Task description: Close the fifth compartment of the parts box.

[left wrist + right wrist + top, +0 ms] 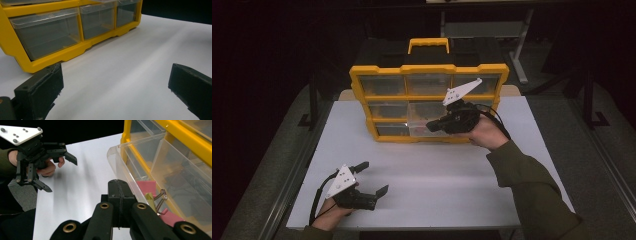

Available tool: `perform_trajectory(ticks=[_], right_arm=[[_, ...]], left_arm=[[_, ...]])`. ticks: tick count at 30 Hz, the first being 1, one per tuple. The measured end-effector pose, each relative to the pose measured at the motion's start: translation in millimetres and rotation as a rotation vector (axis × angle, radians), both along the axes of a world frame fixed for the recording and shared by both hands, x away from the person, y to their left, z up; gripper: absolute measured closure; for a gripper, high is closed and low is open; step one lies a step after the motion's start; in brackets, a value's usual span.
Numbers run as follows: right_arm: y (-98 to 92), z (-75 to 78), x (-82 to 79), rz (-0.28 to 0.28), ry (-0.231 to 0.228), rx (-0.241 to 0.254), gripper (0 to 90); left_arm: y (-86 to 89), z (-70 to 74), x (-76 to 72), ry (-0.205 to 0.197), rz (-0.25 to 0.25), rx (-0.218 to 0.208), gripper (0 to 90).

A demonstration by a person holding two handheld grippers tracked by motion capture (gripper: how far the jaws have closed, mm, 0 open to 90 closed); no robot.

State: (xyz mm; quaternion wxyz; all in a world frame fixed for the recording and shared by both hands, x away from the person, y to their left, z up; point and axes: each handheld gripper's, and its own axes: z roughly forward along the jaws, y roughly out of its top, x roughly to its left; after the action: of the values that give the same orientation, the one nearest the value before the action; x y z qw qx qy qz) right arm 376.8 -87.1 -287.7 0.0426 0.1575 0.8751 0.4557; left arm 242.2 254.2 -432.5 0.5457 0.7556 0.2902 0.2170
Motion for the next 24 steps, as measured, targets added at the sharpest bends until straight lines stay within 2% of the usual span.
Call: perform_trajectory(ticks=[19, 24], right_arm=[[-1.3, 0.1, 11.1, -0.044, -0.006, 0.013, 88.9], [0.1, 0.6, 15.3, -0.06, -0.01, 0.001, 88.9]], left_arm=[[0.1, -0.1, 0.1, -0.002, -0.001, -0.004, 0.0], [0.2, -0.4, 0.3, 0.0, 0.001, -0.008, 0.0]])
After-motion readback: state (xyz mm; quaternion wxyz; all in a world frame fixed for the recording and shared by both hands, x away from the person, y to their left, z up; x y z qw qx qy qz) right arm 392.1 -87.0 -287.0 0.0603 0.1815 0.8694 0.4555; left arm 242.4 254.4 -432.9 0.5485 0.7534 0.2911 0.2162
